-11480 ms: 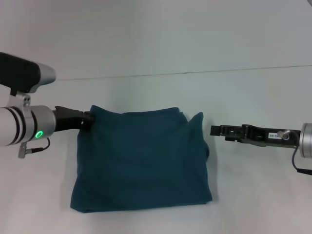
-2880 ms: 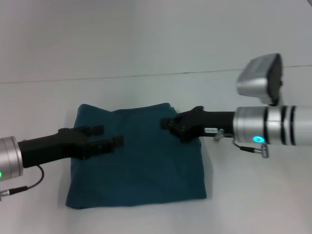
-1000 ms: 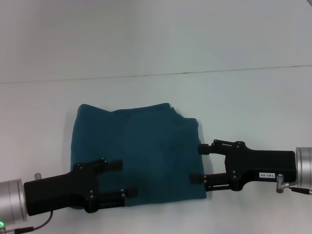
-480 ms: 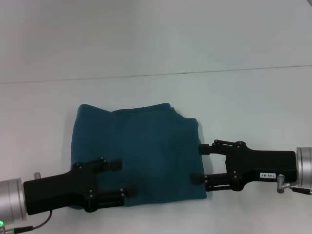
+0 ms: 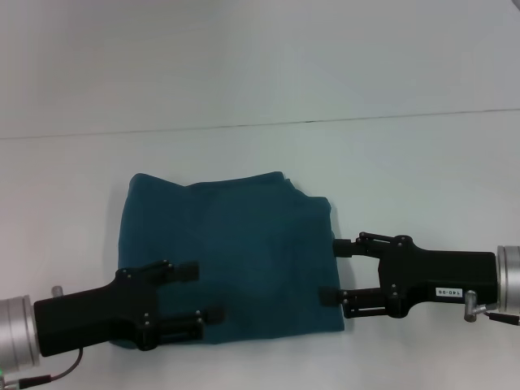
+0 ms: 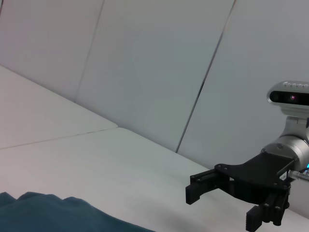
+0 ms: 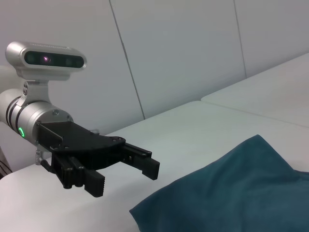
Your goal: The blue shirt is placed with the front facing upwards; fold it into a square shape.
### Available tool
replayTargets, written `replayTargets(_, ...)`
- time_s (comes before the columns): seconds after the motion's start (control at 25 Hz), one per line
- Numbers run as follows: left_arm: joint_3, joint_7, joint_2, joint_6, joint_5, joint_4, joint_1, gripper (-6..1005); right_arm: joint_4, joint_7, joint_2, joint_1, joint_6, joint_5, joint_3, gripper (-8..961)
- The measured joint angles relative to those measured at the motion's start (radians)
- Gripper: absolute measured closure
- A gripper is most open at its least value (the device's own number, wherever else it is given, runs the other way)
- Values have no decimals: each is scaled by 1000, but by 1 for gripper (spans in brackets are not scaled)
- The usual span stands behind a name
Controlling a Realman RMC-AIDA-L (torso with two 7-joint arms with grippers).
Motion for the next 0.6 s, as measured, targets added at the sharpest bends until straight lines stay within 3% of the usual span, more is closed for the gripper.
replayTargets(0.6,-5,0,0,-2,0,-2,3,115,0,0,5,7,6,0,0,11)
